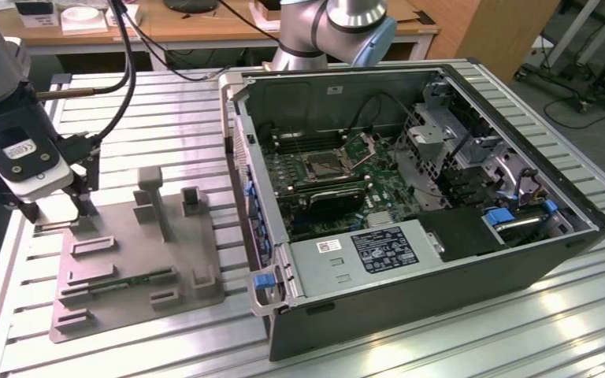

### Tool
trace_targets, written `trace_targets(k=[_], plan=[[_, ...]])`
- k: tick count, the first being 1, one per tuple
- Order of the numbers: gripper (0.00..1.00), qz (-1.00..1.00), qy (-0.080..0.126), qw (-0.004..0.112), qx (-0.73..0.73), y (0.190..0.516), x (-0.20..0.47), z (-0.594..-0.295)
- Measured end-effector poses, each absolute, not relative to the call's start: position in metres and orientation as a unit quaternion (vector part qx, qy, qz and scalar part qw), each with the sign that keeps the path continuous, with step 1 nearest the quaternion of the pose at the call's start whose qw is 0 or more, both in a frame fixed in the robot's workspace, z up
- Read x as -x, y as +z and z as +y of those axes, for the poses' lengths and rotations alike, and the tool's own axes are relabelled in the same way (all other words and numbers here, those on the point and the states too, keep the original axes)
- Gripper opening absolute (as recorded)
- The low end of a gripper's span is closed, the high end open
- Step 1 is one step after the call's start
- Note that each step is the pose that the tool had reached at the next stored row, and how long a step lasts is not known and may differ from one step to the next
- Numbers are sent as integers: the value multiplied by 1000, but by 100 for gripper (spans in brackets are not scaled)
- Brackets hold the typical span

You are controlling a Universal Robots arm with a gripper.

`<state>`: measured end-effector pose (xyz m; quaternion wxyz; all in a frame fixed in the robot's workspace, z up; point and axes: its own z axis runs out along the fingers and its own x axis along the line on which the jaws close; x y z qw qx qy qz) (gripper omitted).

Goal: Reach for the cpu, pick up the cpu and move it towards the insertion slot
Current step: 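Pick up the cpu and move it towards the insertion slot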

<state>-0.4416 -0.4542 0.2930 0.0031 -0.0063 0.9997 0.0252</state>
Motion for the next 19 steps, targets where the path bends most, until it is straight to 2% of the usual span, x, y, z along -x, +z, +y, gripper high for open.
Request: trace_targets(k=[12,19], plan=[[55,1000,24,3,6,293,442,-454],[55,1000,15,3,6,297,442,-454]])
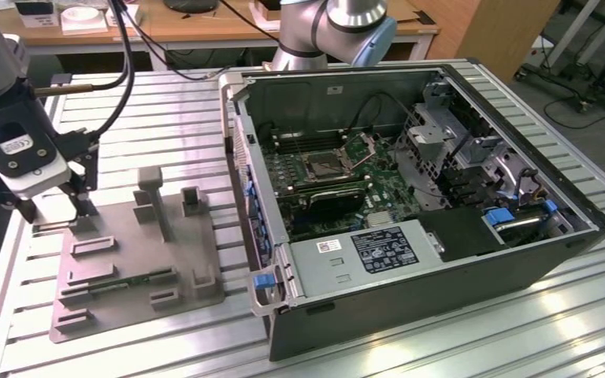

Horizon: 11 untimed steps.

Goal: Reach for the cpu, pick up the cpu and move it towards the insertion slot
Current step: 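Pick up the cpu and move it towards the insertion slot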

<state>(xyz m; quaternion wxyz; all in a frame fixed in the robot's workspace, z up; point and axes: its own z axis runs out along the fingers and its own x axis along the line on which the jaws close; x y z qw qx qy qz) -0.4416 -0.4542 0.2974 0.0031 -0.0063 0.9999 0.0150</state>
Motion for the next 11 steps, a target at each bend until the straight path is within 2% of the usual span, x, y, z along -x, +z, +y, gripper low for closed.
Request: trace_targets(k=[11], plan=[[55,1000,13,3,6,305,442,-454]])
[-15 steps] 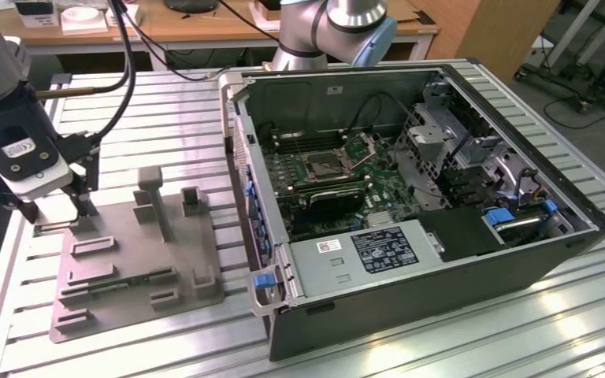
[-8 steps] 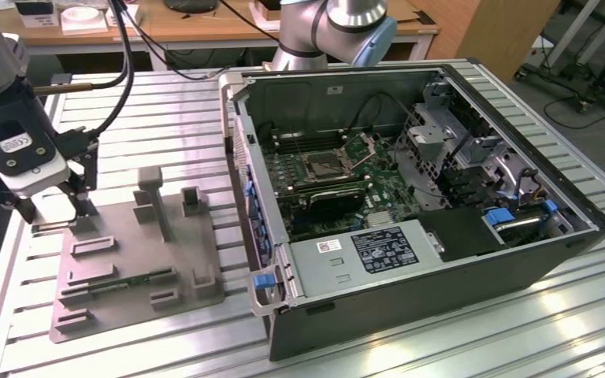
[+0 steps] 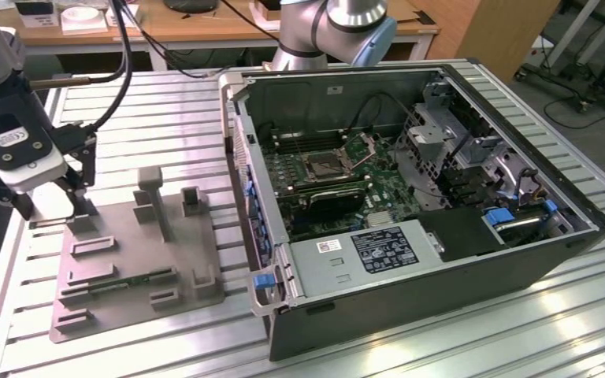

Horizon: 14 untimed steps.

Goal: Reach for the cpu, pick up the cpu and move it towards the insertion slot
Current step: 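Pick up the cpu and move it towards the insertion slot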

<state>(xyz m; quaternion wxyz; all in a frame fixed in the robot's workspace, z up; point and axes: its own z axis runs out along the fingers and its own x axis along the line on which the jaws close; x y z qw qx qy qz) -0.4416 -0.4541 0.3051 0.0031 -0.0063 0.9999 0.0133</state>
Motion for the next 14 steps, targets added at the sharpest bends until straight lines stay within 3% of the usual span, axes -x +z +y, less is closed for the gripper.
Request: trace_targets(k=[14], plan=[[55,1000,18,3,6,343,442,-454]])
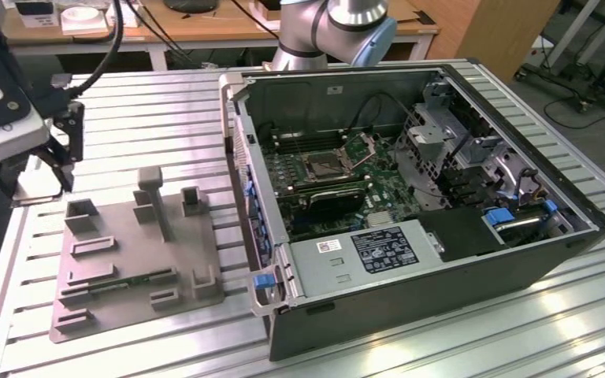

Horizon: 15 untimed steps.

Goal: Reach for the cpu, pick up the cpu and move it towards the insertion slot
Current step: 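Pick up the cpu and move it towards the insertion slot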

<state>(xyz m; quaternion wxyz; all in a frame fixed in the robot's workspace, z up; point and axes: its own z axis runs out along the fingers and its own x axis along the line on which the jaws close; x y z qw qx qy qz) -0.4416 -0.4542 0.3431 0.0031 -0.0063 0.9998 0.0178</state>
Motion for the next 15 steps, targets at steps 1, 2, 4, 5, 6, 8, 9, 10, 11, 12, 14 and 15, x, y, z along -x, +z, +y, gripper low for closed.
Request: trace_targets(k=[1,2,4,5,6,8,9,10,11,12,14,15], plan=[[55,1000,18,3,6,346,442,-454],[55,1000,18,3,6,350,442,-454],[55,1000,18,3,6,353,442,-454],[55,1000,18,3,6,353,442,-454],[55,1000,18,3,6,353,442,-454],[55,1000,18,3,6,353,442,-454],[55,1000,18,3,6,354,442,-454],[55,1000,18,3,6,354,441,-454],[55,1000,18,3,6,354,441,-454],[55,1000,18,3,6,354,441,-454],[55,1000,18,3,6,354,441,-454],[55,1000,18,3,6,354,441,-454]])
